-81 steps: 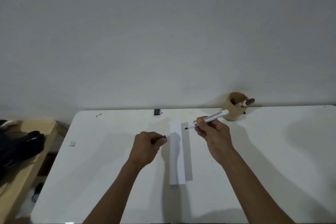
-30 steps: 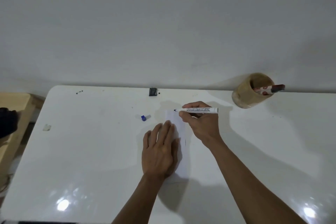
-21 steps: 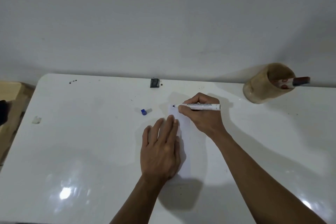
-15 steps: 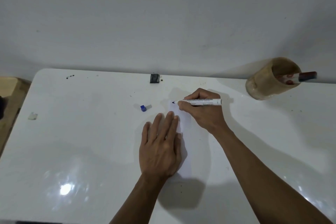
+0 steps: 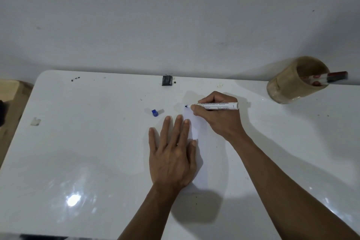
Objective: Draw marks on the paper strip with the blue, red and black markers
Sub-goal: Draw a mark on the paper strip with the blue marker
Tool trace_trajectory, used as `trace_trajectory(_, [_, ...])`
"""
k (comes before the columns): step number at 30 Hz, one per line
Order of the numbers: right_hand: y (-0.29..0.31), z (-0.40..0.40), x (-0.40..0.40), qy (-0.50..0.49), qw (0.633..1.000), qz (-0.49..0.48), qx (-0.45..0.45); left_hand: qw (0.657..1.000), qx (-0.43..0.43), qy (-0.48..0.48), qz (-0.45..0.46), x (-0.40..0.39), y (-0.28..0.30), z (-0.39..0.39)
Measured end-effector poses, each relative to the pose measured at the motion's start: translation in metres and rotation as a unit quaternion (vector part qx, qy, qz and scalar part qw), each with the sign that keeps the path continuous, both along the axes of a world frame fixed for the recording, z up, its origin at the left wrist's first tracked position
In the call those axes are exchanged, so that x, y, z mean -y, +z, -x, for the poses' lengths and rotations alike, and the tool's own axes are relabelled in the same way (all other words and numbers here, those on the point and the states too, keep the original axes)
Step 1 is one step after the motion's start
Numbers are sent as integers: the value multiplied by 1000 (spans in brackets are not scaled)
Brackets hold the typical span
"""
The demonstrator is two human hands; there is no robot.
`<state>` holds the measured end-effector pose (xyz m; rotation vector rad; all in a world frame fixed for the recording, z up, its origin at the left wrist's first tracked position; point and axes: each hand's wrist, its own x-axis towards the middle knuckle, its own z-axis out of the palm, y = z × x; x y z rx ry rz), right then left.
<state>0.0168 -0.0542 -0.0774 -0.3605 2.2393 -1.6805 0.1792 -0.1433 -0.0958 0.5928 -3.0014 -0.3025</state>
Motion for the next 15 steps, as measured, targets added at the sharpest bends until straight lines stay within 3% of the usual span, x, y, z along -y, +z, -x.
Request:
trace_trajectory(8, [1,-1,3,-12,1000,-3,27,1000,-15,0,3,0,-3,0])
trace_trajectory(15, [3,0,1,12,999,-38,-1,1000,-19,1,6,-1,-3,1])
